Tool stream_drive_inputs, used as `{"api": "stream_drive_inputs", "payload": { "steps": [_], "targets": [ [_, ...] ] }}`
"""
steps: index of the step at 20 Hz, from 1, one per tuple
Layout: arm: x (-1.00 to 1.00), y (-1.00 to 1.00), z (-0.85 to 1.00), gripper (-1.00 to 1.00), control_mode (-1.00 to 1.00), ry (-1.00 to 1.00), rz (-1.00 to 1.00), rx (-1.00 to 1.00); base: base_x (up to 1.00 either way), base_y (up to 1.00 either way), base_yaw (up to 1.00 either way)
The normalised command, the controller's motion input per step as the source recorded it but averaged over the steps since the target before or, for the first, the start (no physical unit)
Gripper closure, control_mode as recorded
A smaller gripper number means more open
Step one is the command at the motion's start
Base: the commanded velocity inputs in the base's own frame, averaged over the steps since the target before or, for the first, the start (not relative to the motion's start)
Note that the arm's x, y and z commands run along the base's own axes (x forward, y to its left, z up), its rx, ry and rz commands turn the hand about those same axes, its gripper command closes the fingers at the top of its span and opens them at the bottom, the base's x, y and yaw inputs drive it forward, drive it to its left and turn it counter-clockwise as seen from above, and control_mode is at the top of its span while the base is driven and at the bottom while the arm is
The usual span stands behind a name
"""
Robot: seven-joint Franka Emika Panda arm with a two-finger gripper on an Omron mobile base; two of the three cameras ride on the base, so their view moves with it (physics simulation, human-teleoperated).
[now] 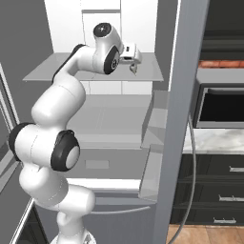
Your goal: Gather the lemon wedge and tomato from the fridge and place them on a tray on the dining counter. Then gather the fishs from the fridge and place them on the other tray.
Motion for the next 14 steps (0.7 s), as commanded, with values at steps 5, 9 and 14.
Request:
{"api": "stream_drive_inputs", "payload": {
  "steps": [5,9,14],
  "targets": [
    [0.23,-0.35,-0.23,-1.0,-1.0,0.05,0.0,0.0,0.0,0.0,0.0],
    [0.16,-0.06,-0.2,-1.0,-1.0,0.02,0.0,0.0,0.0,0.0,0.0],
    [0.16,0.0,-0.03,-1.0,-1.0,0.0,0.0,0.01,0.0,0.0,0.0]
  ]
}}
